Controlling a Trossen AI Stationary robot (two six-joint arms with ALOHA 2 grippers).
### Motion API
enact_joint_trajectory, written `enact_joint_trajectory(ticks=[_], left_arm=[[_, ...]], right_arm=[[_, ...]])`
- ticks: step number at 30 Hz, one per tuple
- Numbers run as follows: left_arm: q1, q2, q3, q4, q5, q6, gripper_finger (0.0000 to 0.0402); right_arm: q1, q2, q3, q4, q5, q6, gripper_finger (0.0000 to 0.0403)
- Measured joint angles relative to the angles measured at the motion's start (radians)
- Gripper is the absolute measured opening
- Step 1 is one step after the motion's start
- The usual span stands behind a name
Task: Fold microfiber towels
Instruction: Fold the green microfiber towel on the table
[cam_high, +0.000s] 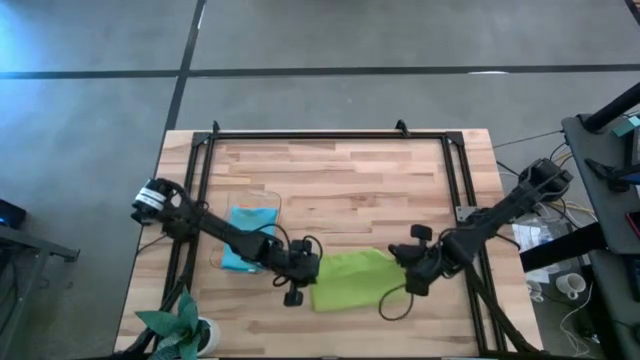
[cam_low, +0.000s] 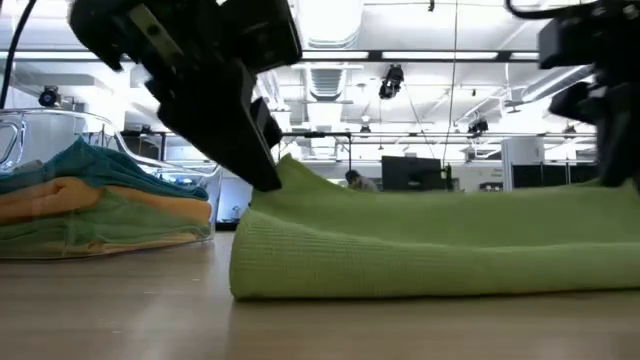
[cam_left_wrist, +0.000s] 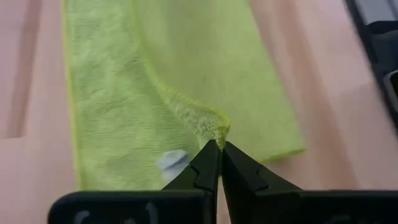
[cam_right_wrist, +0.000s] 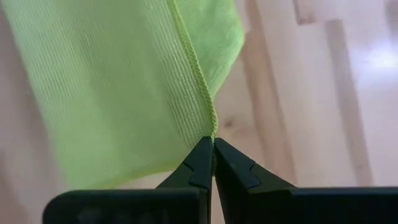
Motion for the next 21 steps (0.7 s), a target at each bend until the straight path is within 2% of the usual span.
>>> enact_joint_trajectory(ticks=[5,13,18,21], left_arm=[[0.017,0.000,0.000,-0.001,-0.001,0.022,0.0000],[0.023,0.000,0.000,-0.059,-0.038,0.020,0.0000],[0.024,0.000,0.000,-0.059,-0.145,0.024,0.0000],[0.025,0.001,0.000,-0.065,-0.157,0.039,0.0000]], right_arm=[[-0.060,0.013,-0.002,0.005,0.016,-0.034,0.0009],[-0.086,0.057,-0.002,0.017,0.017,-0.061,0.0009],[-0.087,0.072,-0.002,0.027,0.039,-0.062,0.0009],[-0.087,0.075,-0.002,0.028,0.042,-0.063,0.0009]])
